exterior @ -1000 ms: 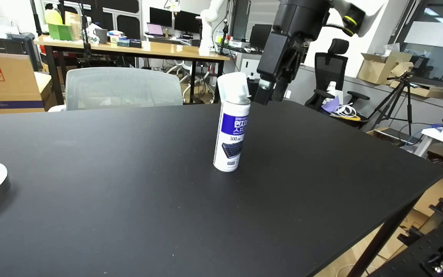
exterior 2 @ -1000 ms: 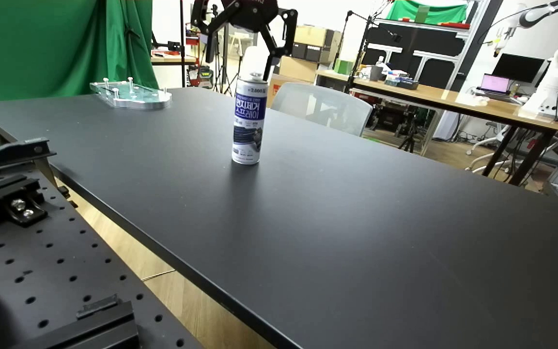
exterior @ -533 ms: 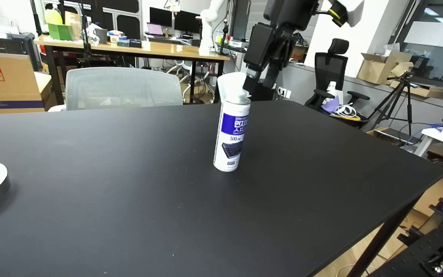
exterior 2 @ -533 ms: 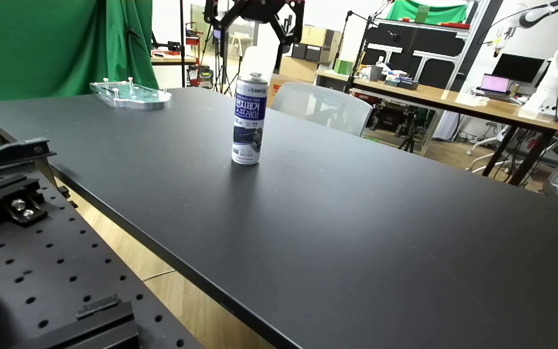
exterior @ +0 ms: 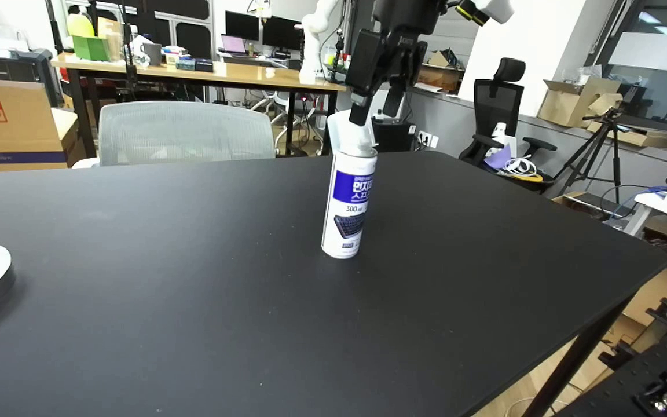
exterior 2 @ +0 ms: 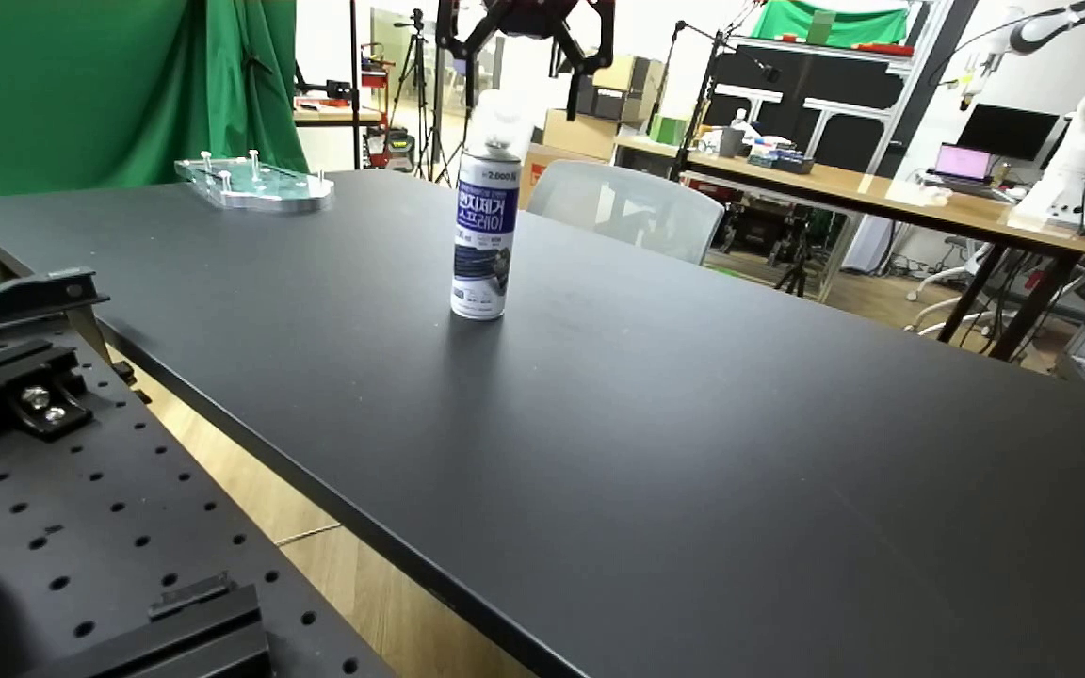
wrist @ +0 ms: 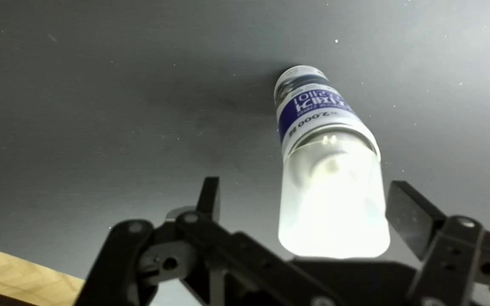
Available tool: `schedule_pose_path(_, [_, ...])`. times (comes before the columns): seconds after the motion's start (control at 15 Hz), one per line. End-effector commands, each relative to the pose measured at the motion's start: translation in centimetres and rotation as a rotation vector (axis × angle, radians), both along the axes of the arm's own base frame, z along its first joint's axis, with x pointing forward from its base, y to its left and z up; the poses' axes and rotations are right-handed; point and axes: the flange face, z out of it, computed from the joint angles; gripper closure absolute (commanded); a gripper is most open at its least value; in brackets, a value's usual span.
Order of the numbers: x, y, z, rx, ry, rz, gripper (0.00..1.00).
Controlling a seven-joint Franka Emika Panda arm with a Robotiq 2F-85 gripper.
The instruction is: Remove the lid of the container
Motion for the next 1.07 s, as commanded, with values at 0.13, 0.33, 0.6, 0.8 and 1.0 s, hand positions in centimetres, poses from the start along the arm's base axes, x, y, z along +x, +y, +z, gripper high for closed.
schedule_pose_path(0.13, [2.0,1.8,0.1,0.007,0.104,0.022,0.0])
schedule_pose_path(0.33, [2.1,2.6,0.1,0.007,0.147,0.034,0.0])
schedule_pose_path(0.6, [2.3,3.2,0.5,0.012,0.168,0.05,0.27])
schedule_pose_path(0.8, [2.5,3.2,0.7,0.015,0.172,0.054,0.49])
schedule_pose_path(1.0, [2.7,3.0,0.9,0.021,0.17,0.052,0.62])
